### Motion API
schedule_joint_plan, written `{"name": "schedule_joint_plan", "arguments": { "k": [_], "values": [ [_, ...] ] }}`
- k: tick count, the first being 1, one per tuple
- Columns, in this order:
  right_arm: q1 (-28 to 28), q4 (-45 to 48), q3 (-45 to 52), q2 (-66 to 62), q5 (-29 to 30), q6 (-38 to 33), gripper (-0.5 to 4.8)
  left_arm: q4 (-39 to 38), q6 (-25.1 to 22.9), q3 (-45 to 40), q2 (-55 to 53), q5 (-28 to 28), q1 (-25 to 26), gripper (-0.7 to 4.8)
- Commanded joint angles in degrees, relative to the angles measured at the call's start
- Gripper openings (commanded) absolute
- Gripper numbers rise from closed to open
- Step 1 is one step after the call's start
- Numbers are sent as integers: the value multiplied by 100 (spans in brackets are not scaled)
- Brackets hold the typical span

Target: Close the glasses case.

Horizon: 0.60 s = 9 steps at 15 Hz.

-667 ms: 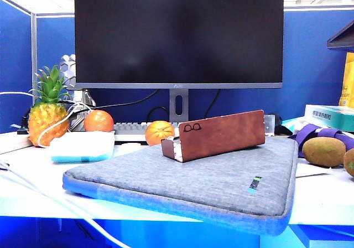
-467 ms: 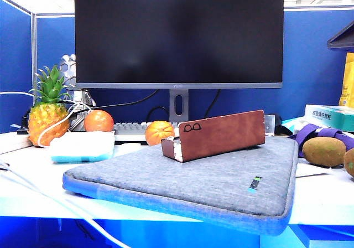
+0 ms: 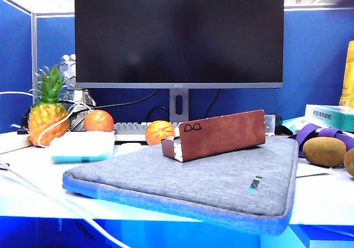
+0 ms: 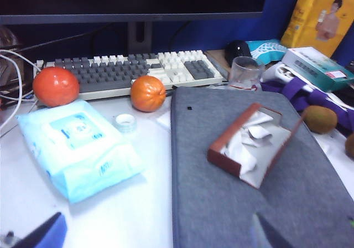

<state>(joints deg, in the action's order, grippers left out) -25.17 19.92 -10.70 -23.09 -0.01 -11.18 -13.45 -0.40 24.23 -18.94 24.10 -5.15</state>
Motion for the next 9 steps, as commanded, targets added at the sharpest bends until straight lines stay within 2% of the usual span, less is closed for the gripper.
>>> {"name": "schedule_joint_plan", "arguments": {
  "k": [1, 3, 5, 6, 8, 9],
  "values": [
    [-2, 245, -765, -1217, -22, 267, -1, 190, -496, 802, -1290, 83, 2, 442],
    [-2, 225, -1228, -2310, 76, 240, -1, 11, -905, 1414, -2236, 168, 2, 442],
    [0, 210, -1556, -3154, 310, 243, -1, -157, -1043, 1917, -2975, 417, 0, 442],
    [0, -28, -1862, -3698, 647, 243, -1, 7, -1161, 2079, -3366, 680, -7, 442],
    [0, -540, -2192, -4247, 791, 240, -1, 286, -1237, 2081, -3722, 702, -35, 442],
    [0, -688, -2277, -4430, 922, 240, -1, 310, -1451, 2081, -3871, 702, -48, 442]
  ]
}}
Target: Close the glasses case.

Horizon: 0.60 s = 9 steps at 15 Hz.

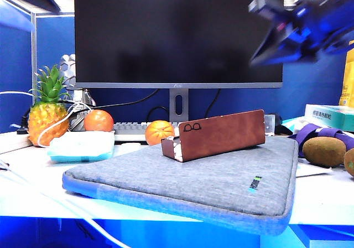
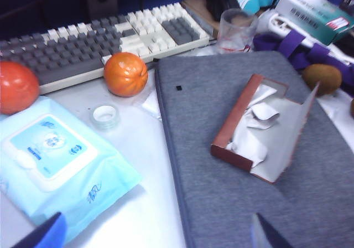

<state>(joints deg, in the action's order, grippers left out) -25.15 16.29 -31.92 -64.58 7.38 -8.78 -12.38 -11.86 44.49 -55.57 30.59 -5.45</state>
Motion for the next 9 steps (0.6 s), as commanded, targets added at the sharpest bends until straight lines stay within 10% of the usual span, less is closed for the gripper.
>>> {"name": "schedule_joint_plan", "arguments": {
  "k": [1, 9],
  "values": [
    [-2, -422, -219, -450, 361, -15, -1, 306, -422, 55, -378, 2, -105, 442],
    [-2, -214, -275, -1309, 481, -83, -1, 2168, -402, 63, -1781, -636, -1419, 438]
  ]
}}
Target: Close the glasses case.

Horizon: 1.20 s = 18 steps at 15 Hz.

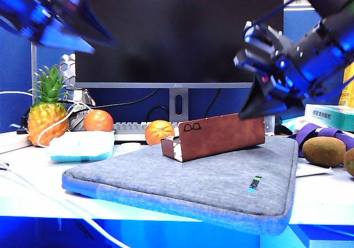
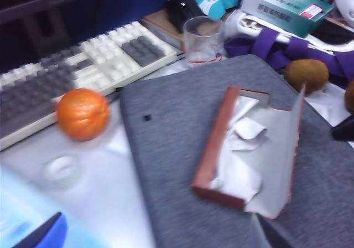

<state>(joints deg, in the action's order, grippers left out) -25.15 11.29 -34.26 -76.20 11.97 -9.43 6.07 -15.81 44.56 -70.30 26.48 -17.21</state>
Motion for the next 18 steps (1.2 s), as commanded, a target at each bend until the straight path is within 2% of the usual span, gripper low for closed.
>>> {"name": "schedule_joint_plan", "arguments": {
  "k": [1, 4, 6, 7, 8, 10, 11, 16, 18],
  "values": [
    [-2, 358, -50, -221, 22, -20, -1, 391, -15, 57, -444, -223, -341, 438],
    [-2, 470, -118, -387, 22, -17, -1, 369, -175, 262, -911, -201, -435, 434],
    [-2, 599, -122, -450, 15, -15, -1, -9, -221, 614, -1202, 111, -435, 427],
    [0, 662, -184, -542, 15, -11, -1, -507, -409, 894, -1344, 367, -433, 422],
    [0, 697, -256, -645, 15, -11, -1, -927, -577, 1088, -1427, 553, -433, 392],
    [0, 693, -544, -964, 22, -11, -1, -1969, -1104, 1534, -1526, 568, -431, 393],
    [0, 699, -697, -1115, 26, -11, -1, -2260, -1276, 1679, -1523, 568, -431, 394],
    [0, 640, -2020, -2343, 343, 11, -1, -2522, -1279, 1832, -1523, 546, -417, 394],
    [2, 468, -2518, -2564, 321, 13, -1, -2494, -1285, 1834, -1506, 116, -417, 395]
  ]
}}
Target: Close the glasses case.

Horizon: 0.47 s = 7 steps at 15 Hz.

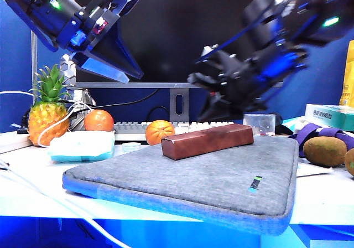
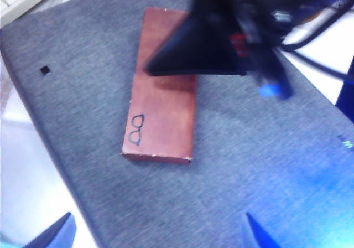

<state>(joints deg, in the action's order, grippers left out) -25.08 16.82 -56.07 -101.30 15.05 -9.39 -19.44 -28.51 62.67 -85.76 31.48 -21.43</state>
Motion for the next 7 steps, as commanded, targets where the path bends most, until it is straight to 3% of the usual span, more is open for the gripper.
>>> {"name": "schedule_joint_plan", "arguments": {
  "k": [1, 2, 5, 7],
  "values": [
    [-2, 20, -446, 42, 42, 4, -1, 87, 9, 44, 107, -1014, 2, 399],
    [-2, 17, -560, 258, 22, 39, -1, 125, 114, 50, 345, -1609, 0, 400],
    [-2, -184, -627, 1340, 13, 179, -1, 334, 131, 48, 1606, -2059, 39, 400],
    [-4, -385, -490, 2284, 7, 748, -1, 273, 131, 0, 2509, -2385, 85, 400]
  ]
}}
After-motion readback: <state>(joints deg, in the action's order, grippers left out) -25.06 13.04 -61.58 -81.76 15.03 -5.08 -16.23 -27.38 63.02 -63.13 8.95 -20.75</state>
